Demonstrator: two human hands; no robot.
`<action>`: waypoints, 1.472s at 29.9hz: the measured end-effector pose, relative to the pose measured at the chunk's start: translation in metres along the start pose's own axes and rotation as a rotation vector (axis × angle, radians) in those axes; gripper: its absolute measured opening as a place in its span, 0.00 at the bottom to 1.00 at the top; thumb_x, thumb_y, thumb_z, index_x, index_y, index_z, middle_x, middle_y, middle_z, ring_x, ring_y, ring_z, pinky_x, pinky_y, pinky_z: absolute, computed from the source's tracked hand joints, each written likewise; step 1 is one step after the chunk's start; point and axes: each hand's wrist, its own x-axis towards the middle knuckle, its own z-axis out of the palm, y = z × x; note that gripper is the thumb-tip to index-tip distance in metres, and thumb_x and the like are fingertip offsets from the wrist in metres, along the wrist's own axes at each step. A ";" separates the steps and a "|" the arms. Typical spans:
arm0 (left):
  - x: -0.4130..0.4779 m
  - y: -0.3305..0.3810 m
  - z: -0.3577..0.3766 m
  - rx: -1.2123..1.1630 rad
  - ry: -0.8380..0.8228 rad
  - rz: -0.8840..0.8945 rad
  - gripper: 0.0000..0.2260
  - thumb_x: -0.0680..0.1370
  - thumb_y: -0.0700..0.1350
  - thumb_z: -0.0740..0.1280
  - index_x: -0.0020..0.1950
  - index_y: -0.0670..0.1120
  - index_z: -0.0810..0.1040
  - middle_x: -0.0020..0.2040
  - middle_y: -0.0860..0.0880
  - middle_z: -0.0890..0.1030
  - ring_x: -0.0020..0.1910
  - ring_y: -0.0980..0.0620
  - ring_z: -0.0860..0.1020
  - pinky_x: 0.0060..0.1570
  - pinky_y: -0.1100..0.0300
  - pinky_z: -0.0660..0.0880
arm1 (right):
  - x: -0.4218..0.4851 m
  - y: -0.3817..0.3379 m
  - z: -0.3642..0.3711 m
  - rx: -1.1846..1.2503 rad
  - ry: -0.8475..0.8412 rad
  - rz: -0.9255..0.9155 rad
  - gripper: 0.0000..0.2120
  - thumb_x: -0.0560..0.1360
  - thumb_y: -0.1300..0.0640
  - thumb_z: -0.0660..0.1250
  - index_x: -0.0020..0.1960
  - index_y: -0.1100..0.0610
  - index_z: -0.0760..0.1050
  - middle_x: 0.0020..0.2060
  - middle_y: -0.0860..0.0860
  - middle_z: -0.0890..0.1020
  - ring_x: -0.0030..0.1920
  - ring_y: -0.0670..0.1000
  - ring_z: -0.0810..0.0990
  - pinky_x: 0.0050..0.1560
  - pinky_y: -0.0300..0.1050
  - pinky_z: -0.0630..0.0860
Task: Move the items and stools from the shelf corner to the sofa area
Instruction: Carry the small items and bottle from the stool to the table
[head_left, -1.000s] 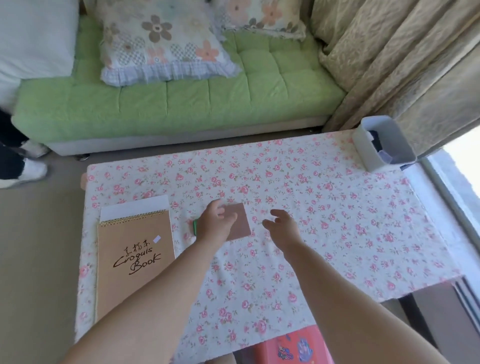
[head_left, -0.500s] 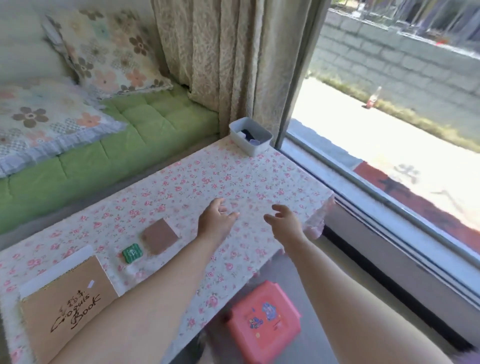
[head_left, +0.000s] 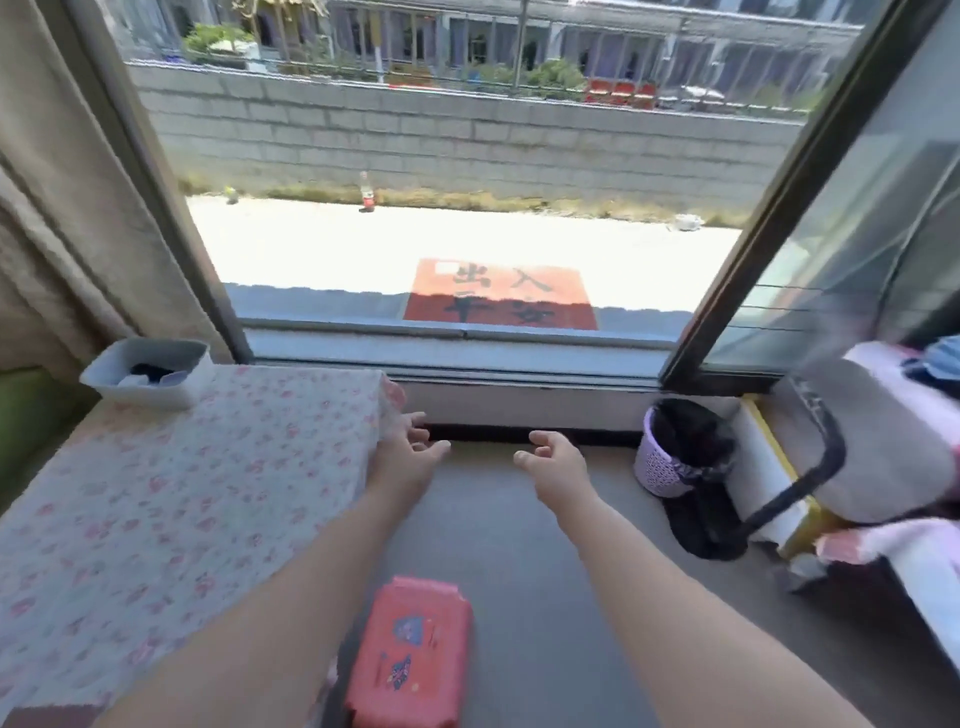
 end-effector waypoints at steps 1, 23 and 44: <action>-0.002 0.009 0.016 0.012 -0.051 0.040 0.22 0.74 0.43 0.70 0.66 0.44 0.72 0.55 0.46 0.79 0.52 0.48 0.78 0.57 0.52 0.75 | -0.005 0.007 -0.020 0.034 0.062 0.027 0.20 0.75 0.58 0.64 0.67 0.55 0.69 0.57 0.52 0.71 0.53 0.52 0.73 0.54 0.47 0.73; -0.259 0.112 0.333 0.185 -0.904 0.500 0.21 0.74 0.45 0.71 0.66 0.46 0.72 0.57 0.47 0.79 0.49 0.51 0.77 0.56 0.53 0.76 | -0.248 0.224 -0.330 0.410 1.047 0.299 0.19 0.74 0.59 0.66 0.65 0.56 0.72 0.57 0.53 0.76 0.52 0.54 0.76 0.57 0.51 0.74; -0.441 0.179 0.619 0.200 -1.031 0.471 0.23 0.75 0.45 0.68 0.70 0.46 0.67 0.62 0.47 0.76 0.51 0.52 0.74 0.49 0.58 0.70 | -0.292 0.374 -0.611 0.474 1.066 0.287 0.20 0.76 0.60 0.64 0.68 0.58 0.69 0.65 0.57 0.74 0.60 0.54 0.77 0.64 0.54 0.73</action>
